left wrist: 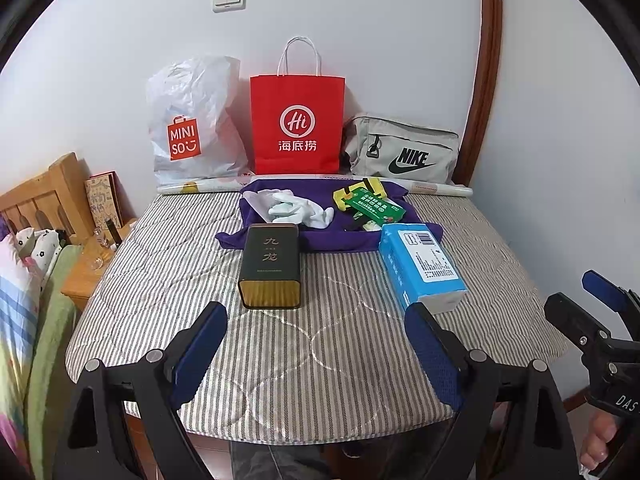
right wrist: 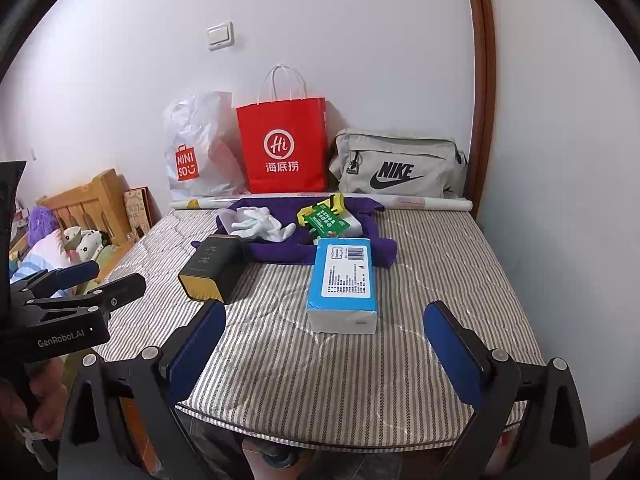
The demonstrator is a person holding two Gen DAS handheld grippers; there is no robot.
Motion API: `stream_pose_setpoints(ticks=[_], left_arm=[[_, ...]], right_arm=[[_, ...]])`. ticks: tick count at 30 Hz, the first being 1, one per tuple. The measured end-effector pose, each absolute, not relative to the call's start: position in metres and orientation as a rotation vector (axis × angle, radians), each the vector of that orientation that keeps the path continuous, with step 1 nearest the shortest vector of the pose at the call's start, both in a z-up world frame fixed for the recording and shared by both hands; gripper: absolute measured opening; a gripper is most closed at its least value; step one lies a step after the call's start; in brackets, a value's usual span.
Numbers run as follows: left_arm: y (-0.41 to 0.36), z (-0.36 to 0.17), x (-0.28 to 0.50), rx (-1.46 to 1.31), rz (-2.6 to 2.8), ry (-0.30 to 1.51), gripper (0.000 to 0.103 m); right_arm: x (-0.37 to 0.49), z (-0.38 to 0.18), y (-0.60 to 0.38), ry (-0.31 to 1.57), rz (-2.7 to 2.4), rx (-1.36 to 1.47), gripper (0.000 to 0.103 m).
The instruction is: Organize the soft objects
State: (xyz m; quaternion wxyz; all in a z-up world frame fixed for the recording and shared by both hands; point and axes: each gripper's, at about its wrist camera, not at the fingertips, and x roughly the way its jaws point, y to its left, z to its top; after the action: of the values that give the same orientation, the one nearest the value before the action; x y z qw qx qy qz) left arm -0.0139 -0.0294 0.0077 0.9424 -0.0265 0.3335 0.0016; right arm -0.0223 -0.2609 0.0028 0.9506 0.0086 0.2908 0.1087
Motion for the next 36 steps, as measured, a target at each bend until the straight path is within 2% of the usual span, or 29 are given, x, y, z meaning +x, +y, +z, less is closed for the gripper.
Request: stream_pose_setpoints(ticks=[36], left_arm=[[-0.0284,0.0109,-0.016,-0.057,0.009,0.675,0.09]], right_arm=[[-0.0269,0.0045,-0.2604,0.584,0.224,0.014,0.098]])
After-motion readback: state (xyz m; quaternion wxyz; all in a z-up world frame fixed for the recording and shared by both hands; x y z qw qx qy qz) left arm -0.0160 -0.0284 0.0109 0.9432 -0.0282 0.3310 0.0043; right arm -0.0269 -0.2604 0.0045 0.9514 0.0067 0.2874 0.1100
